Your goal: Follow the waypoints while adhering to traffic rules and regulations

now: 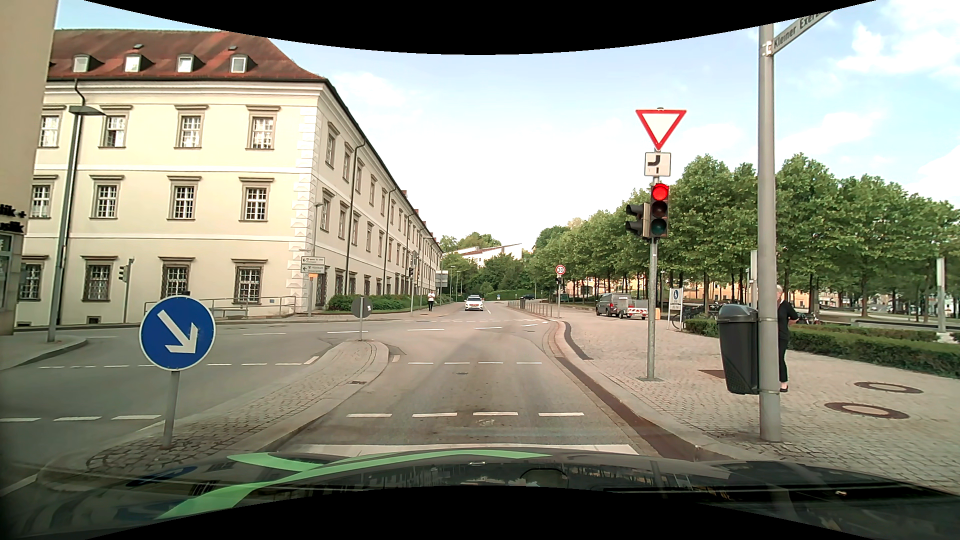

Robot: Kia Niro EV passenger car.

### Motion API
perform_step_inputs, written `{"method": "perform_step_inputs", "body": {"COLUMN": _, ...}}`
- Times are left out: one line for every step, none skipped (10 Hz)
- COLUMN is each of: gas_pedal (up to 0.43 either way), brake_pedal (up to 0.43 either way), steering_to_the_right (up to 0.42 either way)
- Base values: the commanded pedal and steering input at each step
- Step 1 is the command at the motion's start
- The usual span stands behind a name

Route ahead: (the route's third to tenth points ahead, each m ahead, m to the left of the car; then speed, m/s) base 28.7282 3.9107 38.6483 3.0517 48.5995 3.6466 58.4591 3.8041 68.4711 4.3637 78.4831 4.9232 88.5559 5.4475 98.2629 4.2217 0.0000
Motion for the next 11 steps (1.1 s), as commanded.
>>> {"method": "perform_step_inputs", "body": {"gas_pedal": 0.0, "brake_pedal": 0.457, "steering_to_the_right": 0.006}}
{"method": "perform_step_inputs", "body": {"gas_pedal": 0.0, "brake_pedal": 0.457, "steering_to_the_right": 0.005}}
{"method": "perform_step_inputs", "body": {"gas_pedal": 0.0, "brake_pedal": 0.457, "steering_to_the_right": 0.005}}
{"method": "perform_step_inputs", "body": {"gas_pedal": 0.0, "brake_pedal": 0.457, "steering_to_the_right": 0.006}}
{"method": "perform_step_inputs", "body": {"gas_pedal": 0.0, "brake_pedal": 0.457, "steering_to_the_right": 0.005}}
{"method": "perform_step_inputs", "body": {"gas_pedal": 0.0, "brake_pedal": 0.457, "steering_to_the_right": 0.005}}
{"method": "perform_step_inputs", "body": {"gas_pedal": 0.0, "brake_pedal": 0.457, "steering_to_the_right": 0.005}}
{"method": "perform_step_inputs", "body": {"gas_pedal": 0.0, "brake_pedal": 0.457, "steering_to_the_right": 0.005}}
{"method": "perform_step_inputs", "body": {"gas_pedal": 0.0, "brake_pedal": 0.457, "steering_to_the_right": 0.005}}
{"method": "perform_step_inputs", "body": {"gas_pedal": 0.0, "brake_pedal": 0.457, "steering_to_the_right": 0.005}}
{"method": "perform_step_inputs", "body": {"gas_pedal": 0.0, "brake_pedal": 0.457, "steering_to_the_right": 0.005}}
